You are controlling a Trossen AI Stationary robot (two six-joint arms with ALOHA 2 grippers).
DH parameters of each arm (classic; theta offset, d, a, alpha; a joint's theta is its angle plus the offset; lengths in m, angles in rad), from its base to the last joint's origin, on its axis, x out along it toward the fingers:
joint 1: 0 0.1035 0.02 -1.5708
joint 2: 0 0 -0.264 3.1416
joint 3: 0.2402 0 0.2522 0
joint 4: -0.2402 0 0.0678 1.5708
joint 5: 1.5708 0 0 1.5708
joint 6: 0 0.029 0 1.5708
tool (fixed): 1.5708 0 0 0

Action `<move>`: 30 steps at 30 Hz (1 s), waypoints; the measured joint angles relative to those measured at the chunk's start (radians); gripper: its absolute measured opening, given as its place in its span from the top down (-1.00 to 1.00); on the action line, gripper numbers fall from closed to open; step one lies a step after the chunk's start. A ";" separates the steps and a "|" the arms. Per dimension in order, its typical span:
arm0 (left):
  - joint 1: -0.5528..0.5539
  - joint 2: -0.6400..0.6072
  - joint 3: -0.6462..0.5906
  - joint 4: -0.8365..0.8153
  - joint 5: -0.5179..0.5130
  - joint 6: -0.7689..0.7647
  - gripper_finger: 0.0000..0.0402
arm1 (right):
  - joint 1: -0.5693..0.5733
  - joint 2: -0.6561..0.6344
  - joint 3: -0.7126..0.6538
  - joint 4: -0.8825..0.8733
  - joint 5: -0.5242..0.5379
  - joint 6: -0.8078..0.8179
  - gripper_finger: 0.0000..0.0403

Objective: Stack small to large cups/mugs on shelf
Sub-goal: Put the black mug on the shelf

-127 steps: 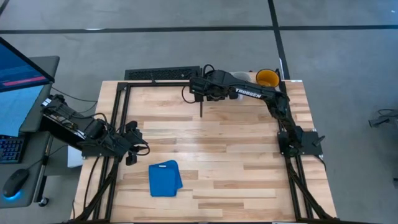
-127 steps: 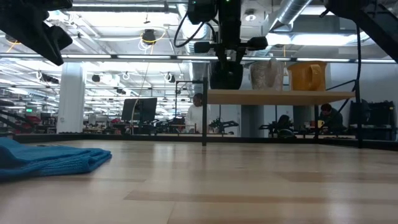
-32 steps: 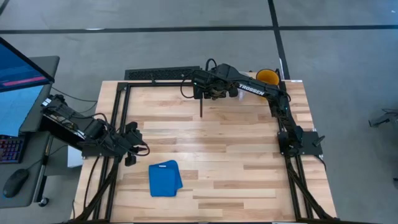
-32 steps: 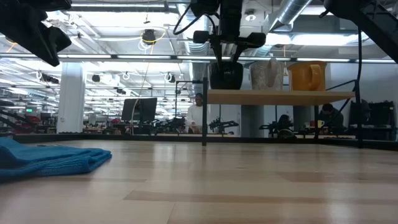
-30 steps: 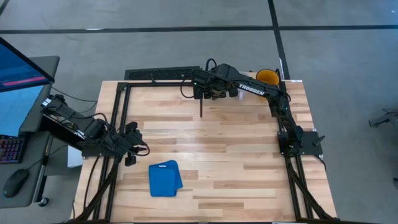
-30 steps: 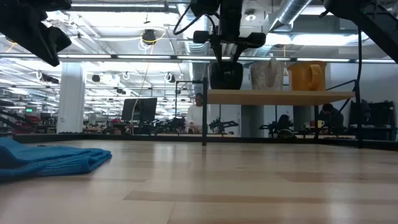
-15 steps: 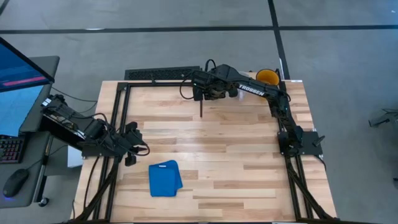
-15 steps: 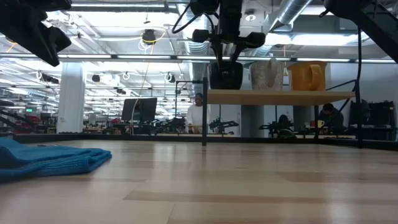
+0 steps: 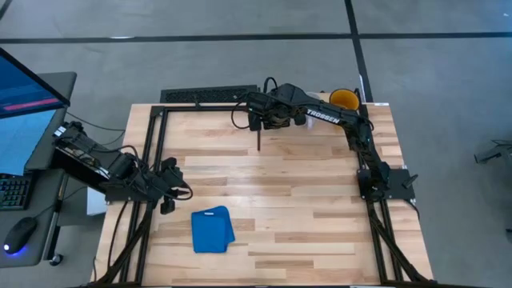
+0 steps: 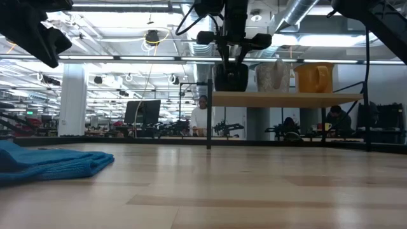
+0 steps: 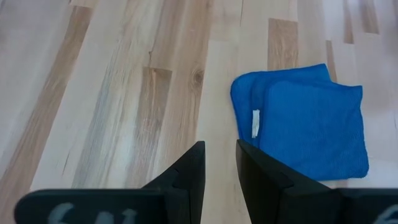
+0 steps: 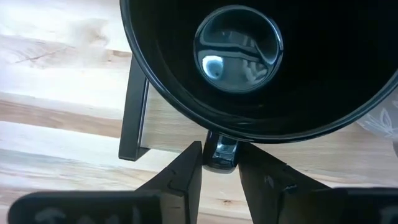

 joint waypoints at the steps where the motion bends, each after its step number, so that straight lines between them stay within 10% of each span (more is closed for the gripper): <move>1: 0.000 0.000 0.000 0.000 0.002 0.000 0.59 | 0.000 0.000 0.000 0.000 0.001 0.000 0.40; 30: 0.000 0.000 0.000 0.002 0.003 -0.003 0.59 | -0.002 -0.006 0.000 0.001 -0.066 -0.020 0.39</move>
